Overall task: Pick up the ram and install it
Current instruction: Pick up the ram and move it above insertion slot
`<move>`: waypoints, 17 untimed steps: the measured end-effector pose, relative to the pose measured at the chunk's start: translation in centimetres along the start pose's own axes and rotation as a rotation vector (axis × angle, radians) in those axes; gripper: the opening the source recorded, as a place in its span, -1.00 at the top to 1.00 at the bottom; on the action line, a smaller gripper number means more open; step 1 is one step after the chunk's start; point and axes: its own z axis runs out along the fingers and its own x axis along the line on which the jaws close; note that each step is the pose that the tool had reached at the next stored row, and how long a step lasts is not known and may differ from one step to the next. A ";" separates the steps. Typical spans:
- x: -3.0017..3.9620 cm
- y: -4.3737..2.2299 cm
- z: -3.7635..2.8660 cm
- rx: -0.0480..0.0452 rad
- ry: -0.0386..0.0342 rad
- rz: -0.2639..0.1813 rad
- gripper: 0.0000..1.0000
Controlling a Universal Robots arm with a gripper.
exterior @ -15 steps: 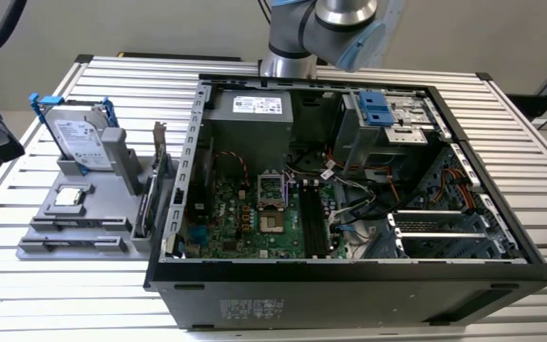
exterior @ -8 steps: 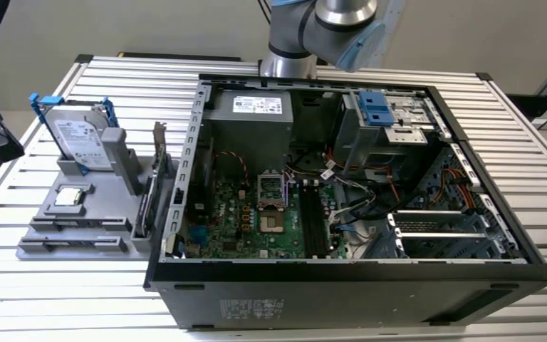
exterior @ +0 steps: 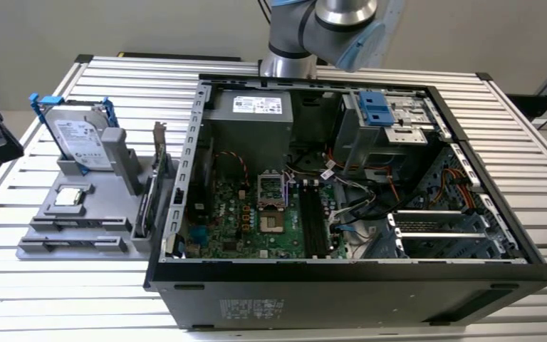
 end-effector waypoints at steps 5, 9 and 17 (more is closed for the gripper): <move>0.02 -0.04 0.00 0.0006 -0.0023 0.047 1.00; 0.03 -0.07 0.00 0.0012 -0.0042 0.087 1.00; 0.07 -0.13 0.00 0.0023 -0.0078 0.161 1.00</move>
